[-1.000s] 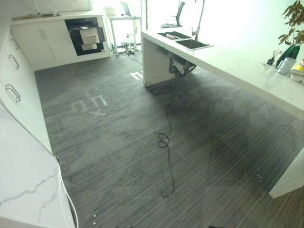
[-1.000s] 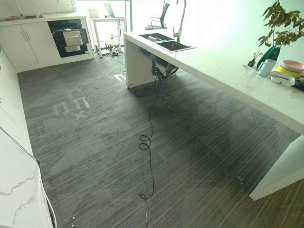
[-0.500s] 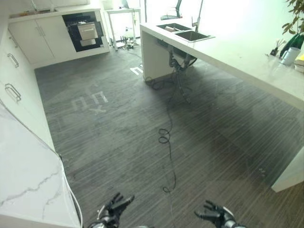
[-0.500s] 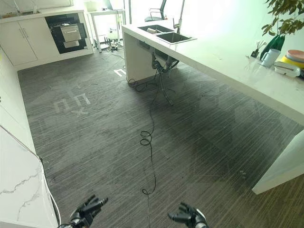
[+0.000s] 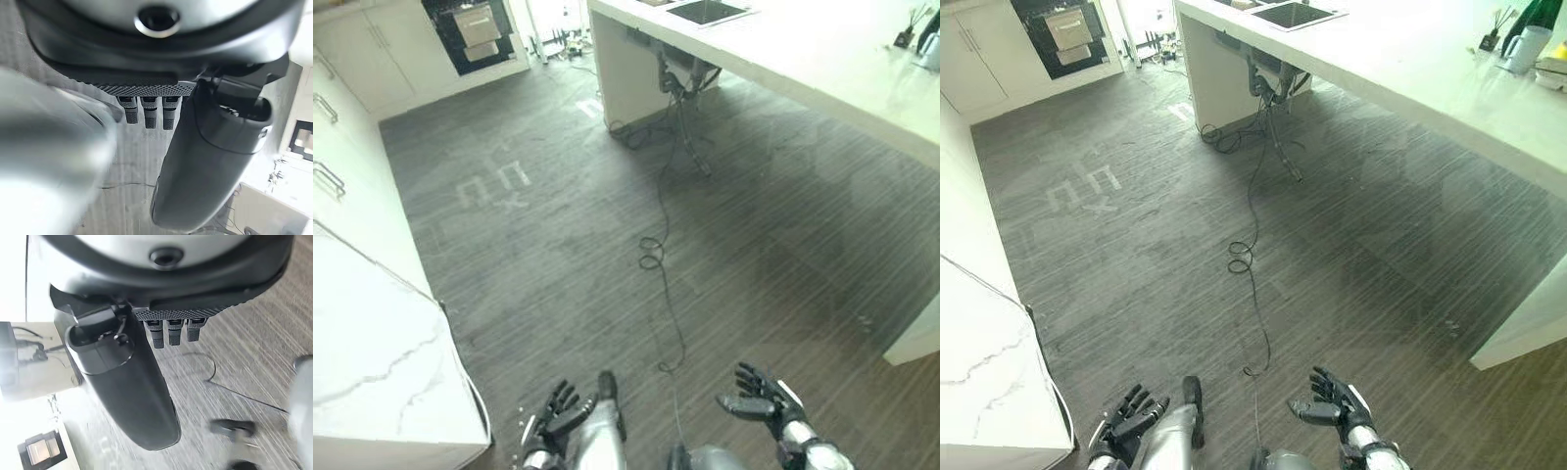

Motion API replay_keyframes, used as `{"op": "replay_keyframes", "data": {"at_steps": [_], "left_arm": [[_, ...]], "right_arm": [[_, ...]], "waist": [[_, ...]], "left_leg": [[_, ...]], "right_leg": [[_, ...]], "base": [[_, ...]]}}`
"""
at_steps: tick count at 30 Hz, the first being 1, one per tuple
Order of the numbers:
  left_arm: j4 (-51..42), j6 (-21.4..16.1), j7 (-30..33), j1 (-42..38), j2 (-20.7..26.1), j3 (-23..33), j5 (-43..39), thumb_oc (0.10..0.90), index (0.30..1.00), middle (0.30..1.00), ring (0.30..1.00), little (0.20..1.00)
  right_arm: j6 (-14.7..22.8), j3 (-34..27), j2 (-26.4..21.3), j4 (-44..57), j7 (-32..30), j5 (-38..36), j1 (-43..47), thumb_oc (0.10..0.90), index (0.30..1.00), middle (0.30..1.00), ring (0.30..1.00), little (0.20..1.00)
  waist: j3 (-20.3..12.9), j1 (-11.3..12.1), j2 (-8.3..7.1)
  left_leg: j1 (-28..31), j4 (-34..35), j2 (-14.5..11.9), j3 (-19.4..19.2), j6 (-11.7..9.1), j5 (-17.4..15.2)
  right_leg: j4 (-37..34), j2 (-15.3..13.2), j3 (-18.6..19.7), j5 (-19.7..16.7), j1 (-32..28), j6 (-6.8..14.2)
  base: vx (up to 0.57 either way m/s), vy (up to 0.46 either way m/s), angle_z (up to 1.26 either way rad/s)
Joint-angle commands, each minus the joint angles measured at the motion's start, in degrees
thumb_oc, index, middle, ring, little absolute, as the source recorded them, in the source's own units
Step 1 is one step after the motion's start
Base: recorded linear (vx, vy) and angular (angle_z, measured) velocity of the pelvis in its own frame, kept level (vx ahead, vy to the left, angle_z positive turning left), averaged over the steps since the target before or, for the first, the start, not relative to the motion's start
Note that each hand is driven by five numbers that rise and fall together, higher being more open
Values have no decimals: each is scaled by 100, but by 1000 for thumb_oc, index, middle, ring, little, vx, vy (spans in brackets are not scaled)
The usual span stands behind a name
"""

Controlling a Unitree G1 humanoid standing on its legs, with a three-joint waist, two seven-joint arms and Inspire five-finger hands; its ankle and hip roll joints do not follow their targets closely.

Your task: Place the dishes in the dishwasher.

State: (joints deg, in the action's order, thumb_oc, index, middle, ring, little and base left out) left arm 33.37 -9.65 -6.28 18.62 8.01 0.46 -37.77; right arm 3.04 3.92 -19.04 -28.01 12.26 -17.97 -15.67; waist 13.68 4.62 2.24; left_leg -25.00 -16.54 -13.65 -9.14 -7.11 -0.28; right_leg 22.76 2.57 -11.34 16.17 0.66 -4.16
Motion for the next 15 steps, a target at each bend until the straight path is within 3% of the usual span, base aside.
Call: {"op": "replay_keyframes", "data": {"at_steps": [1,4,5,6,9,10,11,12,13,15], "left_arm": [[-580,-410,-191,-355,477,76,170,800,900,900,900,900],[-744,-305,-347,-415,641,47,379,800,900,900,900,900],[-748,-264,-375,-495,729,-34,388,800,900,900,900,900],[-750,-249,-375,-541,771,-85,390,800,900,900,900,900],[-741,-170,-334,-747,875,-303,454,800,900,900,900,900],[-744,-171,-314,-773,881,-334,470,800,900,900,900,900],[-816,-181,-76,-852,920,-524,537,800,900,900,900,900],[-834,-77,15,-951,952,-540,469,800,900,900,900,900],[-837,-48,9,-968,968,-510,497,800,900,900,900,900],[-837,5,-84,-956,1028,-420,601,800,900,900,900,900]], "right_arm": [[553,-122,47,423,47,-13,218,800,900,900,900,900],[510,-55,213,671,-80,123,200,800,900,900,900,900],[491,-14,274,683,-227,22,275,800,900,900,900,900],[491,4,305,681,-295,-26,311,800,900,900,900,900],[454,72,394,745,-444,-159,396,800,900,900,900,900],[432,83,402,764,-455,-171,399,800,900,900,900,900],[467,292,396,707,-492,-204,482,800,900,900,900,900],[421,385,378,720,-473,-245,511,800,900,900,900,900],[426,383,363,761,-408,-240,452,800,900,900,900,900],[504,344,311,766,-163,-245,250,800,900,900,900,900]], "waist": [[-601,47,-264],[-851,83,-302],[-905,57,-311],[-934,40,-314],[-975,4,-221],[-994,9,-192],[-890,-79,-115],[-822,-165,-121],[-777,-223,-154],[-646,-427,-321]], "left_leg": [[497,-64,390,-335,208,140],[825,-64,647,-320,505,-338],[930,-64,772,-271,656,-484],[974,-64,846,-245,733,-558],[1135,-64,1088,-133,998,-775],[1121,-64,1084,-116,1013,-782],[1358,-64,1195,26,1123,-956],[1498,-64,1275,167,1050,-938],[1598,-64,1296,188,1018,-987],[1954,-64,1372,214,943,-1211]], "right_leg": [[-557,-483,-305,38,-499,647],[-557,-762,-459,-216,-797,991],[-557,-825,-499,-710,-943,1185],[-457,-850,-492,-980,-975,1277],[1693,-1111,-301,-1734,-383,1432],[1854,-1109,-268,-1813,-255,1425],[2638,-1186,-251,-1655,607,1243],[1633,-1041,-542,-1371,905,1089],[1040,-1050,-671,-1447,959,1079],[-557,-1237,-801,-2009,1189,1198]], "base": [[321,222,8],[431,284,5],[318,227,0],[287,249,5],[174,236,43],[197,244,46],[318,98,10],[386,30,13],[380,-166,19],[400,-277,58]]}}
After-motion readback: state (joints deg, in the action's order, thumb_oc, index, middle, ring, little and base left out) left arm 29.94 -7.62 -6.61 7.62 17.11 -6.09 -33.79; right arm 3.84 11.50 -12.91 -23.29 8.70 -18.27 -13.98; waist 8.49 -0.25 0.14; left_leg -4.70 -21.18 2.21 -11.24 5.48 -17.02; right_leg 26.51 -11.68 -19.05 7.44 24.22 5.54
